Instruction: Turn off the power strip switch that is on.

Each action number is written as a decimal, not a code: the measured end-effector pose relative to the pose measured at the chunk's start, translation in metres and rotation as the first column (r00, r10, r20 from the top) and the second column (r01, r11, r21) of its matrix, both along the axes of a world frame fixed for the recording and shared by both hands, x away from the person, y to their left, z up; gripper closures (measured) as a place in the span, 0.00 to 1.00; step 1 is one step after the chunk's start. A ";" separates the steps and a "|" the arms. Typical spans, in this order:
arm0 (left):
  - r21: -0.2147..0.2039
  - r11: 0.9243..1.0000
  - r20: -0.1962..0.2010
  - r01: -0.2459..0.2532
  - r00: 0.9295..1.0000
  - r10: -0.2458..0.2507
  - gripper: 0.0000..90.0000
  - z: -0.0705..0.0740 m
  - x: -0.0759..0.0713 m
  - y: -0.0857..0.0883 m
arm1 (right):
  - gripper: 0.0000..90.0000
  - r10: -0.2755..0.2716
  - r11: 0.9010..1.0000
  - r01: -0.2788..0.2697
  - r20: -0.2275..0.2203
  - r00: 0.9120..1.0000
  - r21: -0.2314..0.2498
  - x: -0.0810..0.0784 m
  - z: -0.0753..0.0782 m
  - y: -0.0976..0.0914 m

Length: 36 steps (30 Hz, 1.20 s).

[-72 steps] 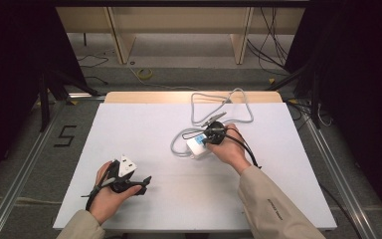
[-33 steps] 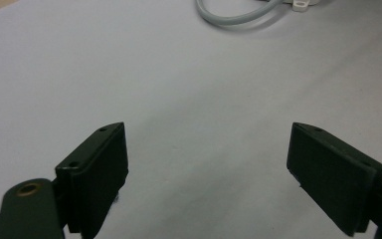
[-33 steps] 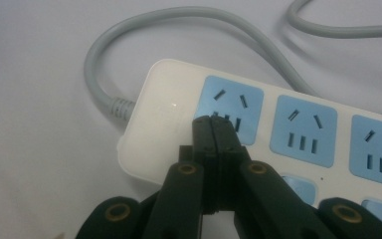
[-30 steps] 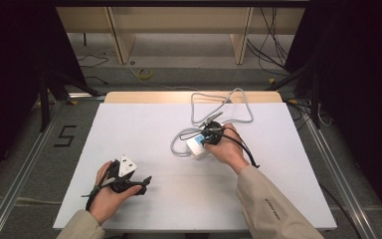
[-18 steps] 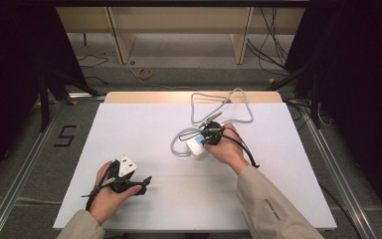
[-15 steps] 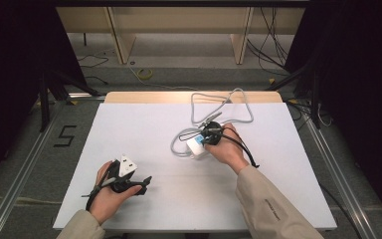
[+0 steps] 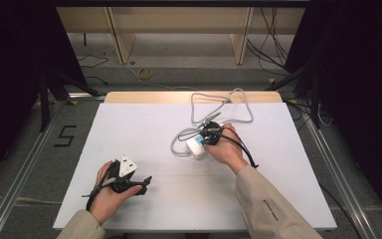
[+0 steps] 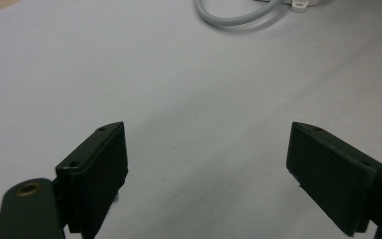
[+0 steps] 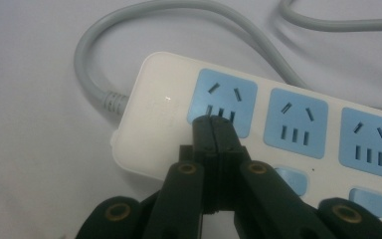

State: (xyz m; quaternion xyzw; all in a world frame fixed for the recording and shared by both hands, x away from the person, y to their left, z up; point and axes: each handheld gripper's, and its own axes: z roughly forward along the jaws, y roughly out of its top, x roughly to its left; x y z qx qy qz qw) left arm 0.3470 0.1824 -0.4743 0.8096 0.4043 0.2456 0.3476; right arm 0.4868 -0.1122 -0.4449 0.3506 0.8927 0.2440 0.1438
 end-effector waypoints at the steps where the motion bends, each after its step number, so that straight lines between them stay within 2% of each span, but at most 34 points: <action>1: -0.002 1.000 -0.001 -0.003 1.000 0.003 0.18 0.000 0.000 0.000 | 1.00 0.005 1.000 -0.005 0.004 1.000 0.000 0.000 0.000 0.000; 12: -0.002 1.000 0.001 -0.001 1.000 0.001 0.18 0.000 0.000 -0.001 | 1.00 -0.003 1.000 0.003 0.001 1.000 -0.004 0.000 0.000 0.001; 14: -0.002 1.000 0.001 -0.002 1.000 0.002 0.18 0.000 0.000 -0.001 | 1.00 -0.006 1.000 0.006 -0.004 1.000 0.002 0.000 0.000 0.000; 16: -0.001 1.000 0.001 -0.002 1.000 0.002 0.18 0.000 0.000 -0.001 | 1.00 -0.002 1.000 0.002 -0.023 1.000 0.031 0.000 -0.002 0.001; 19: -0.004 1.000 0.001 -0.003 1.000 0.003 0.18 0.000 -0.001 0.000 | 1.00 0.009 1.000 -0.009 -0.001 1.000 -0.003 -0.001 -0.002 0.005; 23: -0.004 1.000 0.001 -0.005 1.000 0.005 0.18 0.000 0.000 0.001 | 1.00 0.008 1.000 -0.007 -0.011 1.000 0.016 0.000 -0.002 0.002; 28: -0.003 1.000 0.000 -0.002 1.000 0.002 0.18 0.000 -0.001 0.000 | 1.00 0.007 1.000 -0.007 0.000 1.000 0.003 -0.001 -0.002 0.004; 36: -0.004 1.000 -0.001 -0.005 1.000 0.005 0.18 0.000 0.000 0.000 | 1.00 -0.003 1.000 0.003 -0.005 1.000 0.022 -0.001 -0.002 0.002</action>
